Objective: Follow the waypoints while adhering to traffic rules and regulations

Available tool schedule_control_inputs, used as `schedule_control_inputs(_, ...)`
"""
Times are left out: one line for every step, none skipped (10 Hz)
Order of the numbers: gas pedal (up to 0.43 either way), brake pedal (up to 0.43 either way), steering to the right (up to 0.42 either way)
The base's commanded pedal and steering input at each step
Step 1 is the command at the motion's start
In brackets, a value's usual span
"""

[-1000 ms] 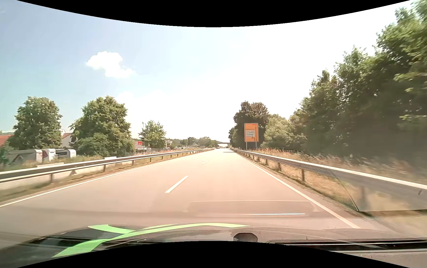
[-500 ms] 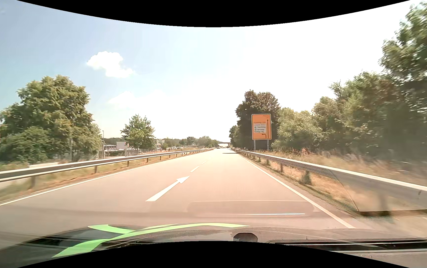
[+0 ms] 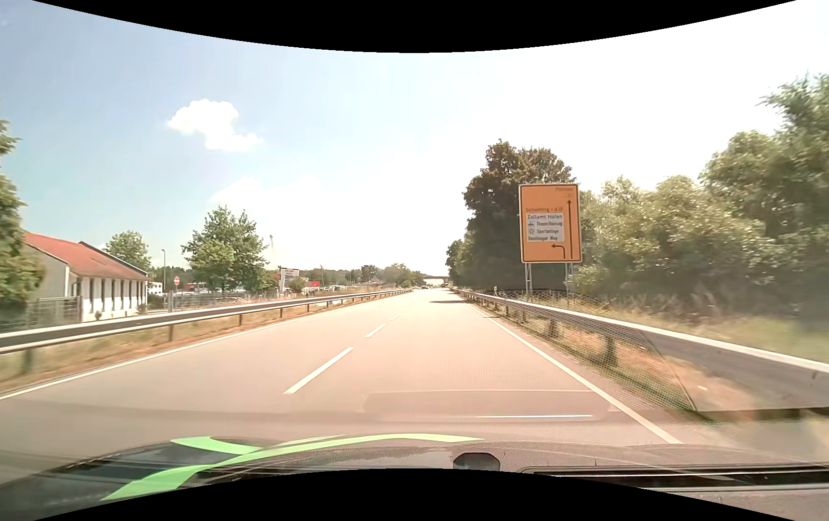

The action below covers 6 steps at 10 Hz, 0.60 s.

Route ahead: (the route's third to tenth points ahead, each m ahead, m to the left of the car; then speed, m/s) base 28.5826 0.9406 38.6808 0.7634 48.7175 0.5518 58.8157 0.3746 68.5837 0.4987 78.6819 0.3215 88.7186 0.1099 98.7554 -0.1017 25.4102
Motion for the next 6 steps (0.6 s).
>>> schedule_control_inputs(0.189,0.000,-0.003)
schedule_control_inputs(0.189,0.000,-0.003)
schedule_control_inputs(0.189,0.000,-0.003)
schedule_control_inputs(0.177,0.000,-0.003)
schedule_control_inputs(0.157,0.000,-0.003)
schedule_control_inputs(0.150,0.000,-0.003)
